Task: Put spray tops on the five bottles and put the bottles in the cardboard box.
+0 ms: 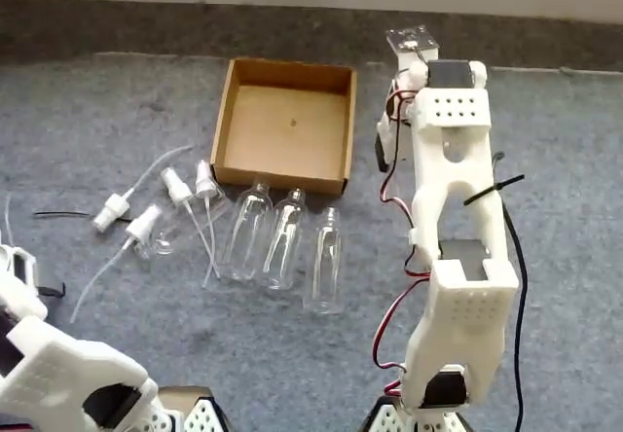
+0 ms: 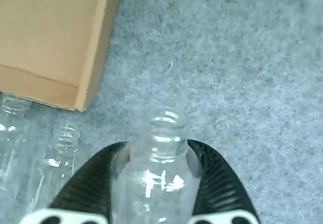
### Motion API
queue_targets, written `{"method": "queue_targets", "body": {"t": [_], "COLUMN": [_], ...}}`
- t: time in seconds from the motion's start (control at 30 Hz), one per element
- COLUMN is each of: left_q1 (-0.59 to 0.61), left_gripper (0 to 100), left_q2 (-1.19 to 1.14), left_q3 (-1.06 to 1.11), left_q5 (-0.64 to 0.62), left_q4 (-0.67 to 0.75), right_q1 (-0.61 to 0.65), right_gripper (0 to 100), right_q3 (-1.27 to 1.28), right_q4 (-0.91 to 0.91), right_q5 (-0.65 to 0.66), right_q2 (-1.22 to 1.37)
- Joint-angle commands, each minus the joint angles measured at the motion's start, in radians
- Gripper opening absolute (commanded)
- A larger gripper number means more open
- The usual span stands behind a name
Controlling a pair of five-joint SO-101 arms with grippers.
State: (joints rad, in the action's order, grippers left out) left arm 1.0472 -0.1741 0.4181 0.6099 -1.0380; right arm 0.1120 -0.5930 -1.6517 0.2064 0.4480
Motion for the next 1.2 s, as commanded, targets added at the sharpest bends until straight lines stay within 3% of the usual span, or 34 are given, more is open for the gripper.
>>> {"method": "queue_targets", "body": {"t": [0.0,0.17,0.37,0.57,0.7,0.87,1.03,1.1,1.17], "left_q1": [-0.064,-0.099,-0.182,-0.216,-0.245,-0.245,-0.243,-0.237,-0.222], "left_gripper": [23,12,10,10,11,26,27,27,27], "left_q2": [-0.041,-0.067,-0.071,-0.064,-0.064,-0.068,-0.073,-0.062,-0.045], "left_q3": [0.021,-0.033,-0.148,-0.259,-0.297,-0.302,-0.294,-0.302,-0.335], "left_q5": [0.008,0.052,0.341,0.767,0.967,0.982,0.974,0.919,0.779], "left_q4": [0.094,0.161,0.141,0.104,0.104,0.11,0.112,0.112,0.106], "right_q1": [0.012,0.008,0.01,0.012,0.012,0.012,0.012,0.01,0.008], "right_gripper": [0.5,0.5,0.5,0.5,0.5,0.5,0.5,0.5,0.5], "right_q3": [-0.102,-0.127,-0.124,-0.124,-0.124,-0.124,-0.124,-0.124,-0.124], "right_q4": [-0.039,-0.084,-0.091,-0.108,-0.108,-0.108,-0.108,-0.11,-0.11], "right_q5": [0.012,0.014,0.06,0.068,0.068,0.068,0.068,0.068,0.068], "right_q2": [-0.067,-0.163,-0.249,-0.274,-0.274,-0.274,-0.274,-0.274,-0.274]}}
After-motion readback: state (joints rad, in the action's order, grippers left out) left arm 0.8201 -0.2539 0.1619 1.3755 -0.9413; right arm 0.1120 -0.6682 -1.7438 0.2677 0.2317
